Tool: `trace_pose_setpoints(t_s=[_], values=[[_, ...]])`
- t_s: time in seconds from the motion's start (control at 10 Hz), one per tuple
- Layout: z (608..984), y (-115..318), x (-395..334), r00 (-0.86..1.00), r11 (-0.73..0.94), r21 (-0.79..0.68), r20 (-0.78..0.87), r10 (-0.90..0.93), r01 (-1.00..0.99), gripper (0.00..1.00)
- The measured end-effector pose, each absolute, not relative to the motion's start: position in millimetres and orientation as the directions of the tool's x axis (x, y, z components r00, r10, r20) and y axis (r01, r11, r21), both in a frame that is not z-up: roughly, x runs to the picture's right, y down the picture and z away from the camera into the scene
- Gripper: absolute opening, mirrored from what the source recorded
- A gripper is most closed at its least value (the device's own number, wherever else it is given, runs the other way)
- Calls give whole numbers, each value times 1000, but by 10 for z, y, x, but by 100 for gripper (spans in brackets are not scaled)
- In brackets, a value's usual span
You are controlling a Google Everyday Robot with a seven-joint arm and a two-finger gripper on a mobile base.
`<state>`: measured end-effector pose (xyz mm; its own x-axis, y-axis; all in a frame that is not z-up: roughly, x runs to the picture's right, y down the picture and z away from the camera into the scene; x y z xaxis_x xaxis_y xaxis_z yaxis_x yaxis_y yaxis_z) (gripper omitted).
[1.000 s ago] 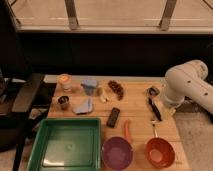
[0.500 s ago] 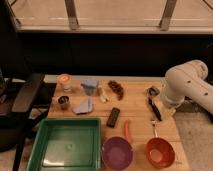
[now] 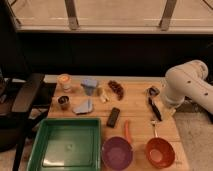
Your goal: Place towel in table surface
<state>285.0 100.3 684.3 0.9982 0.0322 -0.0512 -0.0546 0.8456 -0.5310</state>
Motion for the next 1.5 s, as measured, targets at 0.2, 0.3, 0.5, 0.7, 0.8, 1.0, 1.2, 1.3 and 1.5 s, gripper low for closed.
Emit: trace_pose_setpoints(t_s=[0.2, 0.3, 0.5, 0.7, 0.8, 1.0, 1.2, 1.3, 1.5], values=[[6833, 967, 2850, 999, 849, -528, -40, 15, -34, 65], [6798, 932, 2778, 1000, 846, -533, -3, -26, 21, 65], [6765, 861, 2441, 990, 830, -540, 104, -98, 139, 65], [6759, 816, 1984, 970, 814, -534, 190, -148, 229, 65], [6763, 798, 1734, 958, 805, -529, 234, -167, 269, 65], [6748, 786, 1271, 932, 792, -518, 318, -174, 324, 65], [6753, 782, 1314, 935, 794, -517, 309, -175, 320, 65], [6762, 785, 1291, 933, 793, -517, 313, -176, 323, 65], [6759, 779, 1309, 934, 794, -516, 314, -172, 320, 65]])
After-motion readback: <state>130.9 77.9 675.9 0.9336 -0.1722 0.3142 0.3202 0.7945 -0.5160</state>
